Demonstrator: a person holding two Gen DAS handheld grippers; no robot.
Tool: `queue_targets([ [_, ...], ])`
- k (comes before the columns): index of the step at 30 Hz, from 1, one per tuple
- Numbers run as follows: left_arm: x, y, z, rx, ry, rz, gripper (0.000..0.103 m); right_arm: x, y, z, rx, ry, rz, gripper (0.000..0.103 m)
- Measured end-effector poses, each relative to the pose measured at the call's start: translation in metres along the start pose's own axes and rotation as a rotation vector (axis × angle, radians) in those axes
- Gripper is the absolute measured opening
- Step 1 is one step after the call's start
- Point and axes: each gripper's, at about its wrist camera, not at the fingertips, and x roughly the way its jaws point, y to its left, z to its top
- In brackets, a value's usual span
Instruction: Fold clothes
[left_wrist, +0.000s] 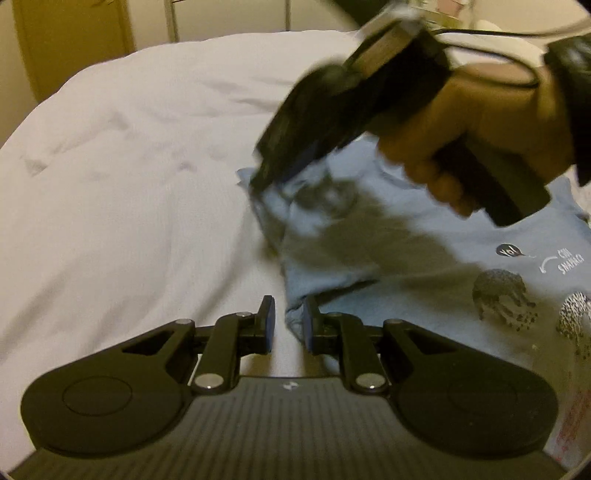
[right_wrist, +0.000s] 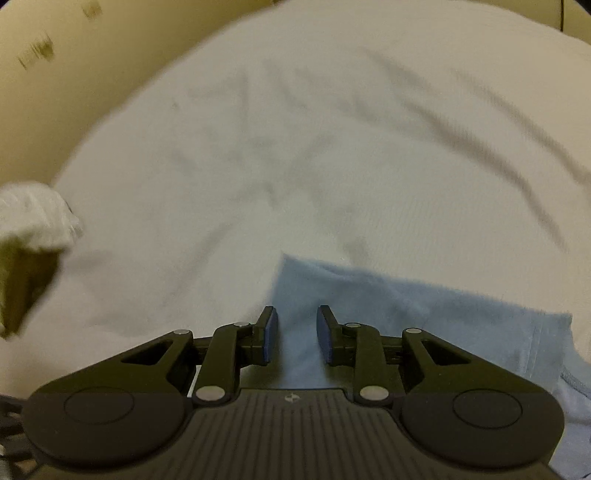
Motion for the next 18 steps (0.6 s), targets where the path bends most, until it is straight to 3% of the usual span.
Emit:
queue_targets([
  [2, 0.006, 0.000, -0.001, 0.010, 0.016, -0.005, 0.013, 0.000, -0.007, -0.003, 0.042, -0.008, -0.039, 0.027],
  [5, 0.016, -0.001, -0.001, 0.026, 0.040, -0.012, 0.013, -0.023, -0.007, -0.010, 0.073, -0.062, -0.028, 0.028],
  [9, 0.019, -0.003, -0.004, 0.045, 0.061, -0.008, 0.014, -0.037, 0.000, -0.037, 0.042, -0.023, 0.016, 0.028],
  [12, 0.021, -0.007, 0.000, 0.065, 0.071, -0.001, 0.014, -0.030, -0.004, -0.064, 0.033, 0.079, 0.021, 0.028],
  [18, 0.010, -0.011, 0.005, 0.092, 0.082, 0.029, 0.016, -0.084, -0.018, -0.086, 0.124, -0.002, 0.015, 0.028],
])
